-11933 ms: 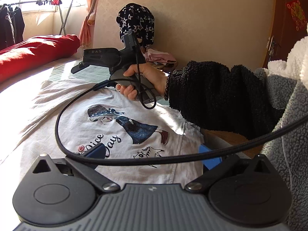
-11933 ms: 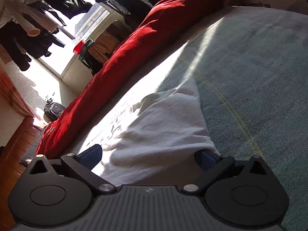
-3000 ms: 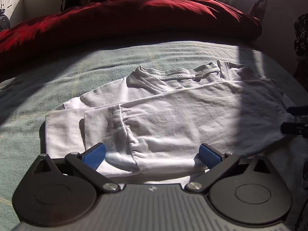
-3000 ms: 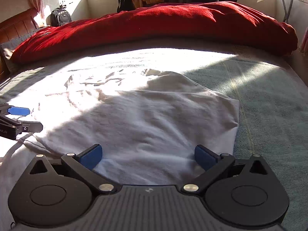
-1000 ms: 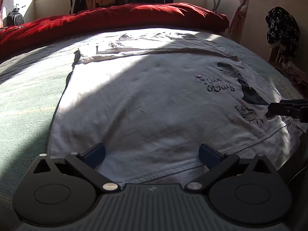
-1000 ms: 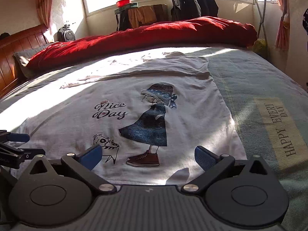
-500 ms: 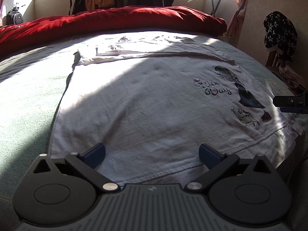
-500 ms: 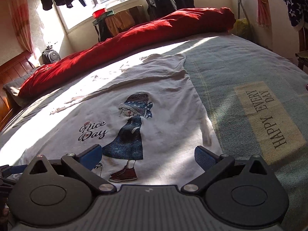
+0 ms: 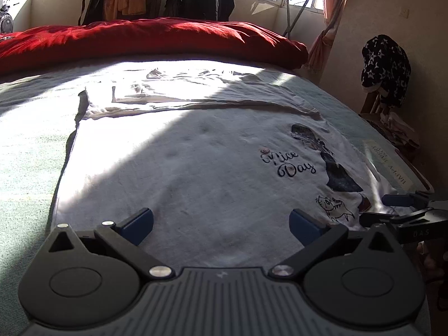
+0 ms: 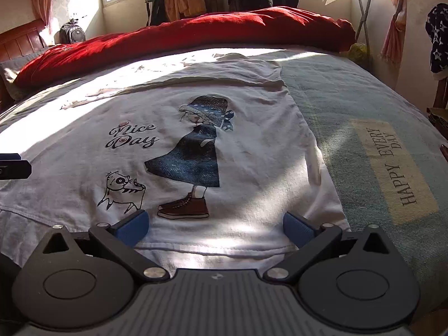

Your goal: Fold clothes

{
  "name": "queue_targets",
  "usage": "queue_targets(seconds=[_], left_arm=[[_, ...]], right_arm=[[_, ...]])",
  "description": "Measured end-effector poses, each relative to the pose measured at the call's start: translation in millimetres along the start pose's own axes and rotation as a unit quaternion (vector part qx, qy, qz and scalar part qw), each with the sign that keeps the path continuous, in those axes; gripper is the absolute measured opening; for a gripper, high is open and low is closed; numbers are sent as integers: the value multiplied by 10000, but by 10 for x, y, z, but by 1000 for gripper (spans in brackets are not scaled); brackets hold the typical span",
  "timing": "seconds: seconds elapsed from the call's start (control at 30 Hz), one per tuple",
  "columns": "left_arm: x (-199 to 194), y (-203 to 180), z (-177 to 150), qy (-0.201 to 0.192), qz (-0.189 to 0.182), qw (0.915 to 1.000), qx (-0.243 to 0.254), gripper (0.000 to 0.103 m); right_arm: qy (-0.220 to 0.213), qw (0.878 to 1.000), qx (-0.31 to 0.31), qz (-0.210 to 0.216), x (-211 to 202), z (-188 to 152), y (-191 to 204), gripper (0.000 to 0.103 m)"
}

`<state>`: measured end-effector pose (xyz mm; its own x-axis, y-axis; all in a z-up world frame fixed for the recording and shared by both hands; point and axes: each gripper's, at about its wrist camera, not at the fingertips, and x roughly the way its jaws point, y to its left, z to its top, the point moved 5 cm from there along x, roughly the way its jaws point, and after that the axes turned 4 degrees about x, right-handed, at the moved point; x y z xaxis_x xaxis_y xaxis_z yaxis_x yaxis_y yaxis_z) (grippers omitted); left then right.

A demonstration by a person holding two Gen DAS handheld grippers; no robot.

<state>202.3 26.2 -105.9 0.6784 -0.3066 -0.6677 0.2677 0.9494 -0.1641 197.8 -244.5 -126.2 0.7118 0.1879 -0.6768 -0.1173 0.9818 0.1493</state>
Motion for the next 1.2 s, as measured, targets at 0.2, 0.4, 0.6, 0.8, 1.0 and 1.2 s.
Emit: queue_targets(seconds=[0.2, 0.4, 0.6, 0.8, 1.0, 1.2], left_arm=[[-97, -323, -245, 115, -96, 9985, 527, 102], [-184, -471, -450, 185, 86, 9944, 1036, 102], [-217, -438, -482, 195, 135, 9952, 955, 103], [-217, -427, -514, 150, 136, 9952, 959, 103], [-196, -462, -522, 205, 292, 9936, 1069, 103], [-194, -487, -544, 193, 386, 9911, 1258, 103]], right_arm=[[45, 10000, -41, 28, -124, -69, -10, 103], [-17, 10000, 35, 28, -119, -109, -28, 103], [-24, 9997, -142, -179, -89, -141, 21, 103], [135, 9995, -125, -245, -74, -110, 34, 103], [73, 9996, -131, -246, -77, -124, 38, 103], [-51, 9997, -209, -151, -97, -149, 22, 103]])
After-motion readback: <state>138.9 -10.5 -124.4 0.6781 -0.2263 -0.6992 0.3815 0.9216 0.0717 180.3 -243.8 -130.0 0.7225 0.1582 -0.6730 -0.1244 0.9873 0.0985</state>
